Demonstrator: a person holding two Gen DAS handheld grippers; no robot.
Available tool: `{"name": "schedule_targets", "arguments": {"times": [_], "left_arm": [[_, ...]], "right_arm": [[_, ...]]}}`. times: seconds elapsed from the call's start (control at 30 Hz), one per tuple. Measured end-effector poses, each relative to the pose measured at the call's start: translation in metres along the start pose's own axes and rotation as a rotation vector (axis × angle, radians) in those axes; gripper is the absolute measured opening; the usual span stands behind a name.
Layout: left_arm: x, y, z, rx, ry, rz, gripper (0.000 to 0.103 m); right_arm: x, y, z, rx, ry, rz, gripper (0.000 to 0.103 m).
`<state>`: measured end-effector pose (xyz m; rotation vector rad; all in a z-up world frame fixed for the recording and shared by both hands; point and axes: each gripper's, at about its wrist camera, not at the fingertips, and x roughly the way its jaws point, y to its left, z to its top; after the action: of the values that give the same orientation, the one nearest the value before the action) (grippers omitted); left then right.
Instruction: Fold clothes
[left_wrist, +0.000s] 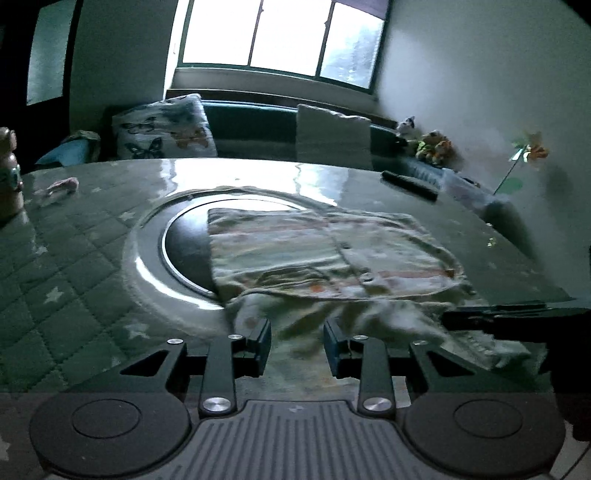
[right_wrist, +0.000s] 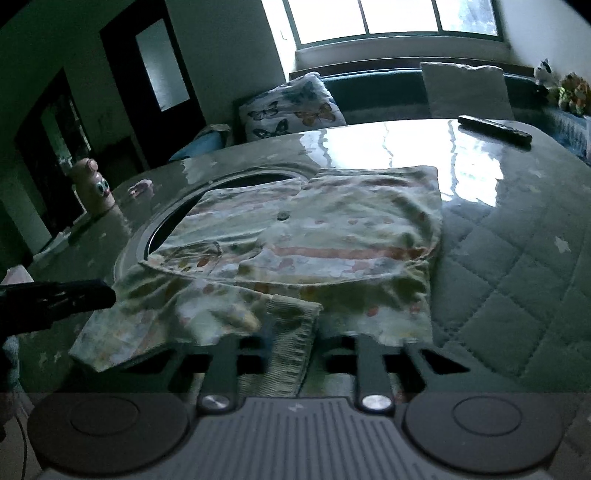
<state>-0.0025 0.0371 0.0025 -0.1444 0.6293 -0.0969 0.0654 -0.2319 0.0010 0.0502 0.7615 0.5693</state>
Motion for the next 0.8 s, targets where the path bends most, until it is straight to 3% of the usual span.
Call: {"name": "schedule_targets", "arguments": {"times": [0.23, 0.47, 0.63, 0.8], "left_arm": [[0.007, 0.012, -0.005, 0.005, 0.023, 0.051, 0.032], [0.008, 0.02, -0.007, 0.001, 0.045, 0.074, 0.031], [0.008, 0.02, 0.006, 0.013, 0.017, 0.069, 0.027], [0.024, 0.011, 0.017, 0.043, 0.013, 0.049, 0.025]], "right_arm": [[-0.019, 0.01, 0.016, -0.048, -0.094, -0.039, 0.006], [0.008, -0.001, 0.009, -0.034, -0.013, -0.075, 0.009], [-0.004, 0.001, 0.015, -0.058, -0.057, -0.076, 0.011], [-0.003, 0.013, 0.022, -0.113, -0.067, -0.014, 0.011]]}}
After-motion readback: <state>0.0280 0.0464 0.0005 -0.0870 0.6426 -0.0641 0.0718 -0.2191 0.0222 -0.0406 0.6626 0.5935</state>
